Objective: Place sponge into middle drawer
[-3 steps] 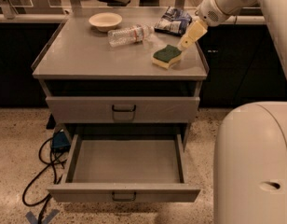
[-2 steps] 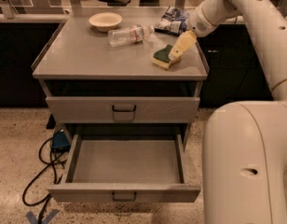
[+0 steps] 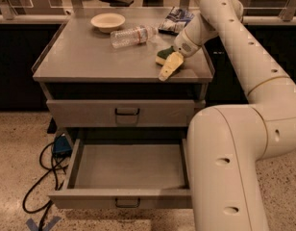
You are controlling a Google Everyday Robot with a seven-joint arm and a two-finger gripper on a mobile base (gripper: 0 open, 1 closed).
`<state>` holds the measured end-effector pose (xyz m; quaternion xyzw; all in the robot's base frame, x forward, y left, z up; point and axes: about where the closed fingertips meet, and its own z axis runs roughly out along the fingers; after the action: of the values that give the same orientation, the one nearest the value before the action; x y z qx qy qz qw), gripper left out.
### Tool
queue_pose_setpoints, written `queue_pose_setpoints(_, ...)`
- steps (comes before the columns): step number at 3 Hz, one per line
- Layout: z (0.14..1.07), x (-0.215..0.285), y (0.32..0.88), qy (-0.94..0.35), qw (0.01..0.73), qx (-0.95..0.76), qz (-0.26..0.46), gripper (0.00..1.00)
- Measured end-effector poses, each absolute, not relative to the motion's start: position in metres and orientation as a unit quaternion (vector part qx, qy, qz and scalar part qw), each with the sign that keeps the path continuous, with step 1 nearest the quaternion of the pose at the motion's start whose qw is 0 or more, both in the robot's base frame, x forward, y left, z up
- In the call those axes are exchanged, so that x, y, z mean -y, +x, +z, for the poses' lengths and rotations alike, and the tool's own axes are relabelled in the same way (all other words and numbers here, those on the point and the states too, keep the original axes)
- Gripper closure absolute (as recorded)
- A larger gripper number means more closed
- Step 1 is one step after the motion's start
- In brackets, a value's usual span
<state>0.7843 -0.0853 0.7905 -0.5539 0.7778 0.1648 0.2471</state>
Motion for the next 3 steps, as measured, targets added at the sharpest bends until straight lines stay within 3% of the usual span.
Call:
queue_pose_setpoints(1, 0.7939, 0.0854, 0.784, -0.554, 0.247, -0.778, 0.165, 0.0)
queue_pose_setpoints(3, 0.7971, 0.0847, 0.7844, -0.554, 0.247, -0.778, 0.164, 0.42)
